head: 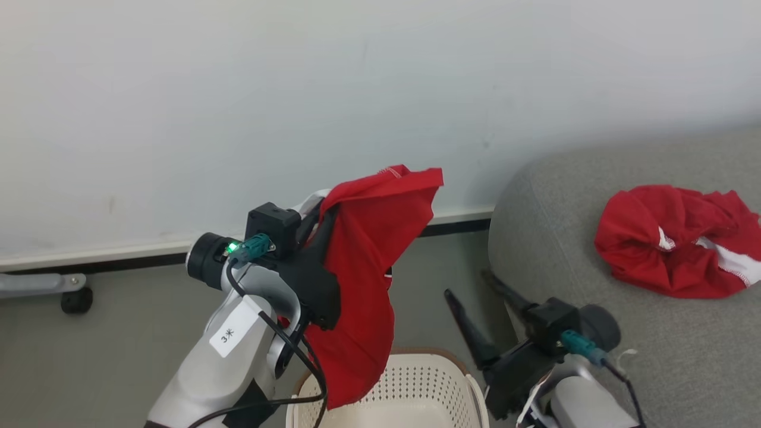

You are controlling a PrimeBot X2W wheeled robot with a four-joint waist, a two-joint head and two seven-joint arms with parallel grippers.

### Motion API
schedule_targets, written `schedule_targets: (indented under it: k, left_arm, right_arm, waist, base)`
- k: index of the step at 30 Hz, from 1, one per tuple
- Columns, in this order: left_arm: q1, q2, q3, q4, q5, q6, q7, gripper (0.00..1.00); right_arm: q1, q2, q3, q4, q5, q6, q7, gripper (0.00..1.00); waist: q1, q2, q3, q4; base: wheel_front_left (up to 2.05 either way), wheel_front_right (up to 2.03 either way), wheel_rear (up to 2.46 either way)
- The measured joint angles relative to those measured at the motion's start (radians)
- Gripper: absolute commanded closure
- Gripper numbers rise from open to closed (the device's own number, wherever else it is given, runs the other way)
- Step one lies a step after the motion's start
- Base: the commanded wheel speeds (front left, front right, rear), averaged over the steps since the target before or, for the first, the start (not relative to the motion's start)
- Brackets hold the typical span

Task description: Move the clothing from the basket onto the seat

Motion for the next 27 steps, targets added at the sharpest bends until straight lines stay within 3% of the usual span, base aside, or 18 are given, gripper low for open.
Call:
schedule_targets:
  k: [27]
  left_arm:
    - [0.040, -0.008, -0.086, -0.189, -0.030, 0.001, 0.132, 1.00]
  right_arm:
    - [-0.149, -0.013, 0.433, 0.131, 0.260, 0.001, 0.000, 0.00]
  waist:
    - [0.0002, 0.0001, -0.044, 0.056]
  base:
    - [0.00, 0.00, 0.00]
